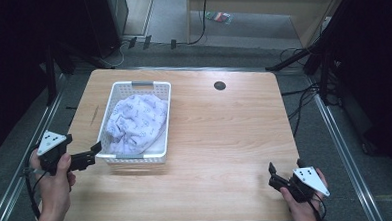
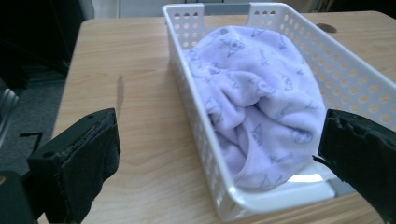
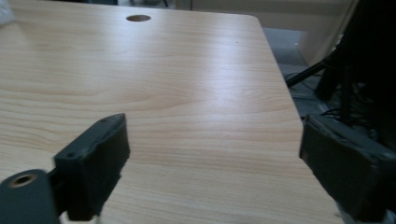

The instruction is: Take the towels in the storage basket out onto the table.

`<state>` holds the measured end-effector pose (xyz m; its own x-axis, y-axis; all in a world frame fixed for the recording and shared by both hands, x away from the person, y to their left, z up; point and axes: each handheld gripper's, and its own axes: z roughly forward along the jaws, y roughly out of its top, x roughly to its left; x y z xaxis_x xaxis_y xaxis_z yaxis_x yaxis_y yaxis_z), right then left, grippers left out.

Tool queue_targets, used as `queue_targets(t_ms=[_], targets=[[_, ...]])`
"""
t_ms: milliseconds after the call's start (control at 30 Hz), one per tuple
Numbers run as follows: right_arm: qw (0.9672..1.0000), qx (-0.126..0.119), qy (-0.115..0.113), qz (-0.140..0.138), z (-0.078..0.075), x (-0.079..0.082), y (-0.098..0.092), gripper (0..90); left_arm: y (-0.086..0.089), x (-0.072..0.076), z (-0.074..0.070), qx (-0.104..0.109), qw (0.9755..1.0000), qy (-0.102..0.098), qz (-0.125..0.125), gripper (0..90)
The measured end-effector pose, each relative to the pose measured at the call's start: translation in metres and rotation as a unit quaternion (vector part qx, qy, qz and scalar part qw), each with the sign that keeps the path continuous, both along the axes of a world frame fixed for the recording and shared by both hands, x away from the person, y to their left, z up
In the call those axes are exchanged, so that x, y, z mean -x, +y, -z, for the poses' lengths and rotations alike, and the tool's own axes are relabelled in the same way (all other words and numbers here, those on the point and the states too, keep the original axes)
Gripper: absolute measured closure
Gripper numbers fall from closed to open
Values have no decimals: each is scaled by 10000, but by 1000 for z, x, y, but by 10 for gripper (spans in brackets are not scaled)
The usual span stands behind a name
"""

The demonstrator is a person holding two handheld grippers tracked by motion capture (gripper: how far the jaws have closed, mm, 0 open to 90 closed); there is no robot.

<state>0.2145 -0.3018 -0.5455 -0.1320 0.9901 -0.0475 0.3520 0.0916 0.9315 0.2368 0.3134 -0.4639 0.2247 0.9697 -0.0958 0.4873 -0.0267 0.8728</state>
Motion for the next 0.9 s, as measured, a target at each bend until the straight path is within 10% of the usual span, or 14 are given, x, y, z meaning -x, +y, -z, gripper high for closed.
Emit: queue_targets(t_ms=[433, 900], targets=[[9996, -191, 70, -196, 0, 4, 0, 0, -48, -56, -25, -636, 9932, 728, 643, 0], [9993, -330, 102, -132, 0, 4, -2, 0, -85, -119, -9, -864, 9717, 1918, 1075, 0]])
